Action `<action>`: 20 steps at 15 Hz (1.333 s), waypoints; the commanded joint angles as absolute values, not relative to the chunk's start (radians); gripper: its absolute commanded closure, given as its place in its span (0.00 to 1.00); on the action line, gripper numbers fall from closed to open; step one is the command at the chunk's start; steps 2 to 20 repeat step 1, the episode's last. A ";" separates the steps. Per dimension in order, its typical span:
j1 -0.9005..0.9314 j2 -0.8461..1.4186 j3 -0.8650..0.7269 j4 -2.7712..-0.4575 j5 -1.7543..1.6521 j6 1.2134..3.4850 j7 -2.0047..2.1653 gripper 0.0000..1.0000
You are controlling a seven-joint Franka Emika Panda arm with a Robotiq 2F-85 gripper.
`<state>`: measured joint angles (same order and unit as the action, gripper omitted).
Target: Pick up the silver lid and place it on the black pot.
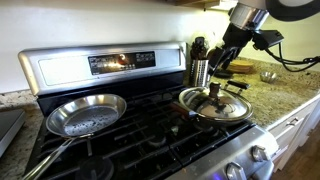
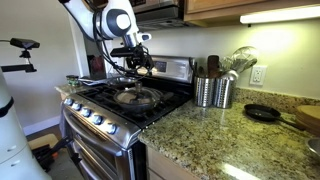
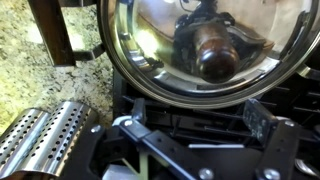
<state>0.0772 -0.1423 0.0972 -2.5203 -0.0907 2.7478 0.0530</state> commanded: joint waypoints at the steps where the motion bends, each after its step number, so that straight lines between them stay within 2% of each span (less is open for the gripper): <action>1: 0.077 -0.140 0.098 -2.519 -0.087 2.746 0.048 0.00; 20: 0.077 -0.140 0.098 -2.519 -0.087 2.746 0.048 0.00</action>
